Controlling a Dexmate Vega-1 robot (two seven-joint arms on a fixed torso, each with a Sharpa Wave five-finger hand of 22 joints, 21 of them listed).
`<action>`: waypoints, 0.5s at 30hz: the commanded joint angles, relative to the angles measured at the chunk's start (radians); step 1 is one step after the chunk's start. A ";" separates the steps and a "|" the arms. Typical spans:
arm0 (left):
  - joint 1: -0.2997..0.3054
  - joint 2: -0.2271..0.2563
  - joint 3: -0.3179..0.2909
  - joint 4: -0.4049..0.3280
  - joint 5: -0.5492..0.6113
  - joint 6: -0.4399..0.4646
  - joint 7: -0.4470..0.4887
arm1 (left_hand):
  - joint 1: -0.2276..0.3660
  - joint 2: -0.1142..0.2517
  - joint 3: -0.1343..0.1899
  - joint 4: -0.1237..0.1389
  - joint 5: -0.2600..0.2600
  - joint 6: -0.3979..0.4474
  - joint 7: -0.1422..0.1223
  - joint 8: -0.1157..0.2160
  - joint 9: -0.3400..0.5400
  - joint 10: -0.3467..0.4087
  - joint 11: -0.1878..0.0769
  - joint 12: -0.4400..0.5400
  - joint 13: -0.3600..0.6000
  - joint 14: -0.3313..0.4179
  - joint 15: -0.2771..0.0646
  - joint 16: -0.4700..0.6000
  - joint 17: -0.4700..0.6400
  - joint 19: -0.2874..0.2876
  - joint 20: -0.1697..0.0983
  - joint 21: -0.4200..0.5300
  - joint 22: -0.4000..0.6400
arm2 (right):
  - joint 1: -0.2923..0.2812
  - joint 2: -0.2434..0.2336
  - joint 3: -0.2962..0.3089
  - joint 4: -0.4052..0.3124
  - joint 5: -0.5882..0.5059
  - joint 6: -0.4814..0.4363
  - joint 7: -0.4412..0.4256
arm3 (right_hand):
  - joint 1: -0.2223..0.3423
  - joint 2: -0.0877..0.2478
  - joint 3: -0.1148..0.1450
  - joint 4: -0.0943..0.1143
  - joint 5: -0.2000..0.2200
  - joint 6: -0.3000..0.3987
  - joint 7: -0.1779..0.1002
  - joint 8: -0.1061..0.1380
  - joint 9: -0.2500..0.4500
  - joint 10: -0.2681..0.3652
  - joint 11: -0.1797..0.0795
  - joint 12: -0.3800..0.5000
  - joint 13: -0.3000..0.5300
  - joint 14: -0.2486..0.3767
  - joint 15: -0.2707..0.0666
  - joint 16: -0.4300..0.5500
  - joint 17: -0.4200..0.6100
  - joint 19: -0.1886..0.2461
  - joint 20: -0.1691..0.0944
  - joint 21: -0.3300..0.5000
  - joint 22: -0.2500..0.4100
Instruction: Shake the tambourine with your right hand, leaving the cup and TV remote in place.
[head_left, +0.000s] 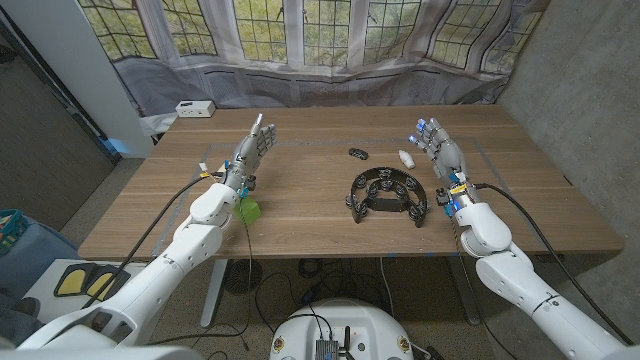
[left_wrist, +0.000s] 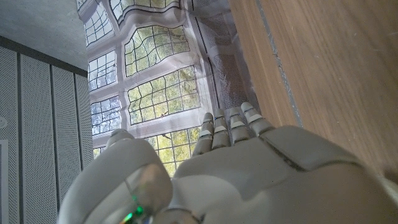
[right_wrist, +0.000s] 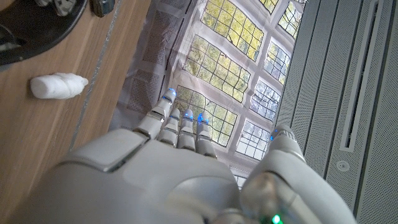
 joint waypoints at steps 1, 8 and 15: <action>0.034 0.026 -0.015 -0.055 0.007 0.003 0.017 | 0.012 0.005 -0.001 -0.005 -0.005 0.010 0.002 0.001 0.004 0.011 0.002 0.001 0.003 0.010 0.003 -0.003 0.002 0.000 0.008 -0.004 0.003 | -0.065 -0.005 0.005 -0.084 -0.068 0.008 -0.044 | 0.015 0.005 0.004 -0.006 -0.002 0.001 0.002 0.000 0.006 0.008 -0.005 0.000 0.005 0.007 0.000 0.004 0.003 0.008 0.000 0.003 0.001; 0.042 0.040 -0.017 -0.072 0.007 0.007 0.007 | 0.016 0.010 0.002 -0.006 -0.005 0.009 0.001 -0.002 0.004 0.010 0.002 -0.001 0.003 0.011 0.003 -0.005 0.002 -0.001 0.009 -0.006 0.003 | -0.097 -0.001 0.005 -0.111 -0.094 0.021 -0.056 | 0.018 0.006 0.005 -0.008 -0.002 0.002 0.004 -0.001 0.006 0.010 -0.004 -0.001 0.005 0.012 -0.001 0.005 0.003 0.012 0.000 0.003 0.001; 0.034 0.043 -0.010 -0.072 0.007 0.016 -0.005 | 0.019 0.014 0.005 -0.008 -0.006 0.009 0.002 -0.004 0.004 0.011 0.002 -0.003 0.003 0.011 0.003 -0.007 0.002 -0.002 0.009 -0.008 0.003 | -0.133 0.000 0.011 -0.142 -0.147 0.028 -0.083 | 0.019 0.007 0.005 -0.008 -0.003 0.006 0.006 -0.001 0.006 0.013 -0.005 -0.001 0.005 0.014 -0.001 0.006 0.004 0.015 0.000 0.003 0.002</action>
